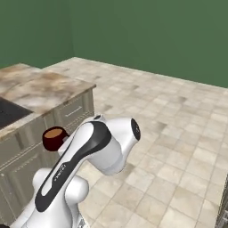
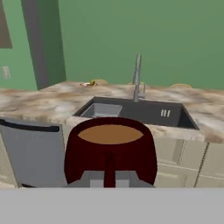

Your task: Pick up the brewed coffee from the coffee machine and place it next to the breakfast plate on the dining counter.

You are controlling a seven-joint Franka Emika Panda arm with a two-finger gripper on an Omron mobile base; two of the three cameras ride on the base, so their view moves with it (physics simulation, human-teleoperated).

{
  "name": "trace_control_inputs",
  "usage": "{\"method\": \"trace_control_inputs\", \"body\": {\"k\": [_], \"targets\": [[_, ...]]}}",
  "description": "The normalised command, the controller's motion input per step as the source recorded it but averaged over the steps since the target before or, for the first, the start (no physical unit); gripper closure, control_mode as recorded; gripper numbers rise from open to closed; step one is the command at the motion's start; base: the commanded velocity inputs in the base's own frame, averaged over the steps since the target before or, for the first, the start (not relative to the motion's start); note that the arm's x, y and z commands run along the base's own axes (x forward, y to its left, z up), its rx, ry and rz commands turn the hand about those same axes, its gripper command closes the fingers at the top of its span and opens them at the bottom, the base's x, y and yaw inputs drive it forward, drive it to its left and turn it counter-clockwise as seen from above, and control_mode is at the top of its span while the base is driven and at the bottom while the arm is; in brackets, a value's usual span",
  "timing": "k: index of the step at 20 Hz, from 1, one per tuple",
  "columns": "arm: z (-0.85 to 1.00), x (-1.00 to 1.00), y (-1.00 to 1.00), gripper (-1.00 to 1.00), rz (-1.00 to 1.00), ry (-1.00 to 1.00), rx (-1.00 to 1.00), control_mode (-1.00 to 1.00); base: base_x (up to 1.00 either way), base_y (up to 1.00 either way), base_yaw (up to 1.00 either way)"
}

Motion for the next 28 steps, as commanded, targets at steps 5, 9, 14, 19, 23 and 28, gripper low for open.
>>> {"method": "trace_control_inputs", "body": {"k": [5, 9, 14, 19, 23, 28], "targets": [[0.0, 0.0, 0.0, 1.0, 0.0, 0.0, 0.0, 1.0, 1.0, 0.0, -0.19], [0.0, 0.0, 0.0, 1.0, 0.0, 0.0, 0.0, 1.0, 1.0, 0.0, 0.02], [0.0, 0.0, 0.0, 1.0, 0.0, 0.0, 0.0, 1.0, 1.0, -0.04, 0.12], [0.0, 0.0, 0.0, 1.0, 0.0, 0.0, 0.0, 1.0, 1.0, -0.24, 0.14], [0.0, 0.0, 0.0, 1.0, 0.0, 0.0, 0.0, 1.0, 1.0, -0.27, 0.16], [0.0, 0.0, 0.0, 1.0, 0.0, 0.0, 0.0, 1.0, 1.0, -0.12, 0.22]]}}
